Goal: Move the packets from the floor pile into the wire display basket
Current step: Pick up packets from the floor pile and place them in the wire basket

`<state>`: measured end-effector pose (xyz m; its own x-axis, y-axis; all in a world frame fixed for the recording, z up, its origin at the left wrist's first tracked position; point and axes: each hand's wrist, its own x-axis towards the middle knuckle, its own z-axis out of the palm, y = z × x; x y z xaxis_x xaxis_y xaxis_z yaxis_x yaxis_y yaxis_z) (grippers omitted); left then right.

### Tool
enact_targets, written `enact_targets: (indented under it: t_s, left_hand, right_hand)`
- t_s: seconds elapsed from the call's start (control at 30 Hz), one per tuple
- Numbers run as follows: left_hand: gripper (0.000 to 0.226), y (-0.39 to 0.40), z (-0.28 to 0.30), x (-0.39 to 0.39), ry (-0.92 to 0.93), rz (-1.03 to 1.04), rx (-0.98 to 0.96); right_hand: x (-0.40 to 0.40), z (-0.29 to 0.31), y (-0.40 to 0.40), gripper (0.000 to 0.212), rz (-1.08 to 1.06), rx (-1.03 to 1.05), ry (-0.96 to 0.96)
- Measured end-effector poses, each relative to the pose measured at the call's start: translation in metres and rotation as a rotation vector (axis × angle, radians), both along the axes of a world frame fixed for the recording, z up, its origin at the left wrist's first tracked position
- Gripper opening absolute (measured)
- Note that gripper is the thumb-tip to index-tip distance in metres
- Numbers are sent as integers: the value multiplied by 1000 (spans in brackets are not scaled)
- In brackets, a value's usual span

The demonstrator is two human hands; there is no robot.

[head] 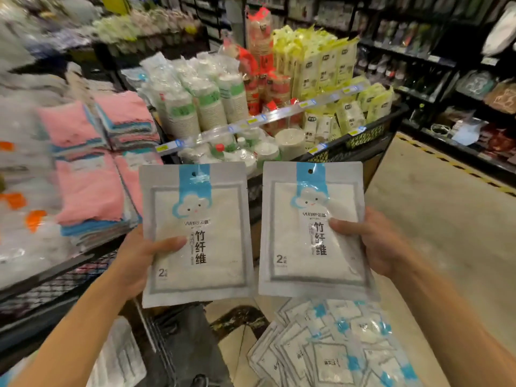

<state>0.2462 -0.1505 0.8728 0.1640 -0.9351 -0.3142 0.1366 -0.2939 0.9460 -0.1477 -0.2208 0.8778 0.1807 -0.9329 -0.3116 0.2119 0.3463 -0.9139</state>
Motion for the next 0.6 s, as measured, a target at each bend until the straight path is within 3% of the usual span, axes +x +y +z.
enact_targets:
  t_s: [0.07, 0.17, 0.3, 0.4, 0.5, 0.6]
  left_hand:
    - [92, 45, 17, 12, -6, 102, -39]
    - [101, 115, 33, 25, 3, 245, -82]
    - [73, 206, 45, 50, 16, 417, -113]
    - [93, 264, 53, 66, -2, 520, -144]
    - [61, 321, 61, 83, 13, 629, -197]
    - [55, 372, 57, 108, 19, 708, -206]
  right_hand:
    - [21, 15, 8, 47, 87, -33, -7]
    - [57, 30, 22, 46, 230, -75, -17]
    - [114, 50, 52, 43, 451, -109, -35]
    - [157, 59, 78, 45, 559, -119, -46]
    - [203, 64, 109, 45, 650, -145, -57]
    - [249, 64, 136, 49, 719, -165, -64]
